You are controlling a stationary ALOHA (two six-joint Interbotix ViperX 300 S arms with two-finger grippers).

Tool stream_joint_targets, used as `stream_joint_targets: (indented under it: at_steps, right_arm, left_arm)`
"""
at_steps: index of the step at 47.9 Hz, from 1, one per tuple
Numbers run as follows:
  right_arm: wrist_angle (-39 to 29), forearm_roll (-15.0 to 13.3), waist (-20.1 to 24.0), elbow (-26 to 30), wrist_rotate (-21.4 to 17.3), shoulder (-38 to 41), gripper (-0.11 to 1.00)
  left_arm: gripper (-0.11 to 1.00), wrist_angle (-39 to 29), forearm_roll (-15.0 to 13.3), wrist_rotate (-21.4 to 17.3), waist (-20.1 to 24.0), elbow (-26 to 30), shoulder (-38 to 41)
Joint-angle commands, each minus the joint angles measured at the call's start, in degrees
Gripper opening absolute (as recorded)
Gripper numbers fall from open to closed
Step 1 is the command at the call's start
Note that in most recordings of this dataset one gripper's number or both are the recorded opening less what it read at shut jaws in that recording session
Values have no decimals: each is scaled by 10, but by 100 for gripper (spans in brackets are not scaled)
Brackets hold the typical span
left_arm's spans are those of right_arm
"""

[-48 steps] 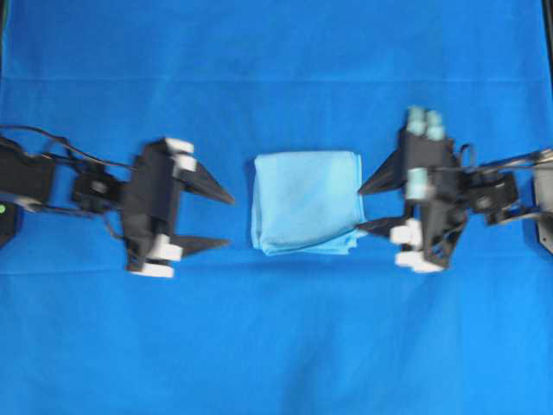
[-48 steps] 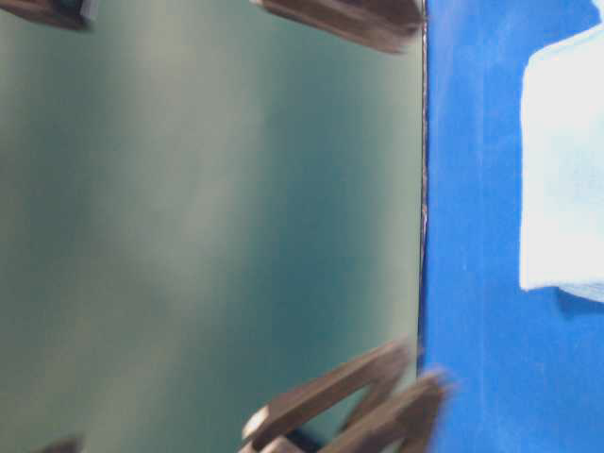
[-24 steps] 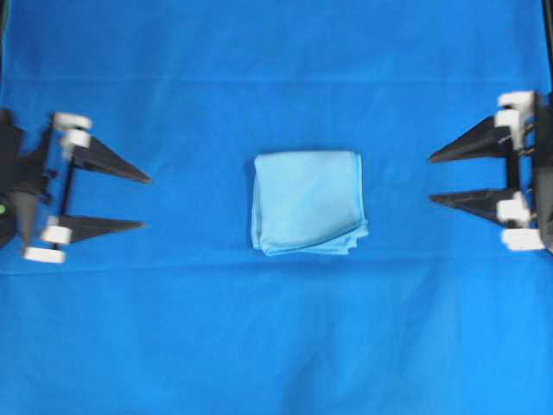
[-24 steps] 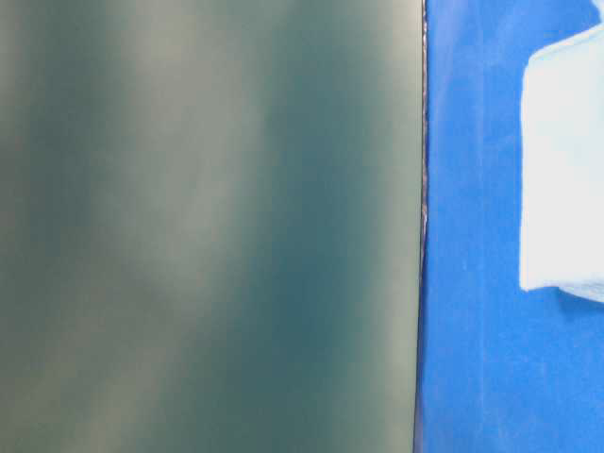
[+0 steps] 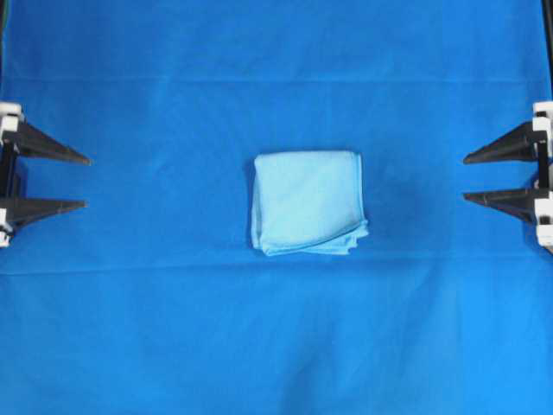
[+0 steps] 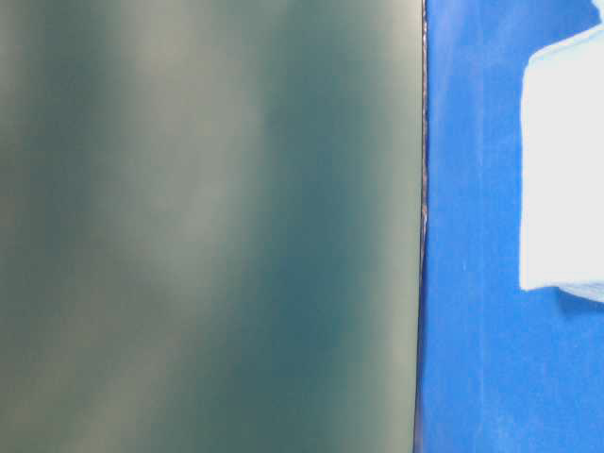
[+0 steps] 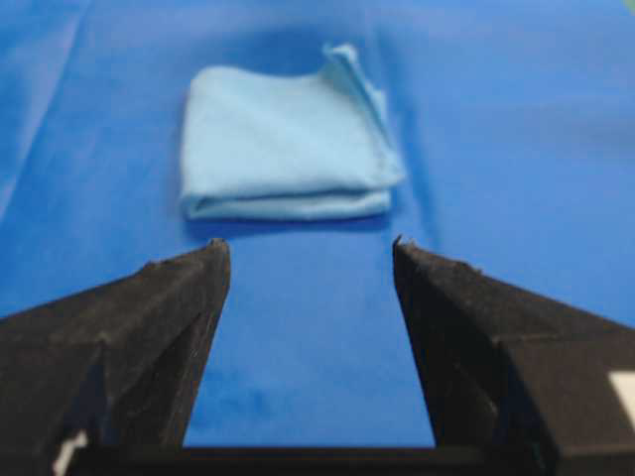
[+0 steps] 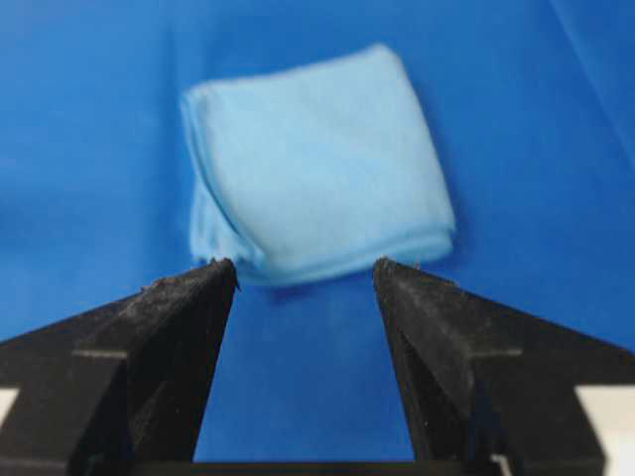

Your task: Fold the light blue towel.

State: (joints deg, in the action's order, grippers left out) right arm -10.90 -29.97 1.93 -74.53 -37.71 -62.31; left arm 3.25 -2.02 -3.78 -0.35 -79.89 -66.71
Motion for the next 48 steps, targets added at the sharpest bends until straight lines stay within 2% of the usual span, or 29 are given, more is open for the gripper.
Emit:
stream_joint_targets:
  at_steps: [1, 48]
  right_arm:
    - [21, 4, -11, 2, -1, 8, 62]
    - [27, 4, -13, -2, 0, 19, 61]
  left_arm:
    - [64, 1, 1, 2, 4, 5, 2]
    - [63, 1, 1, 3, 5, 4, 4]
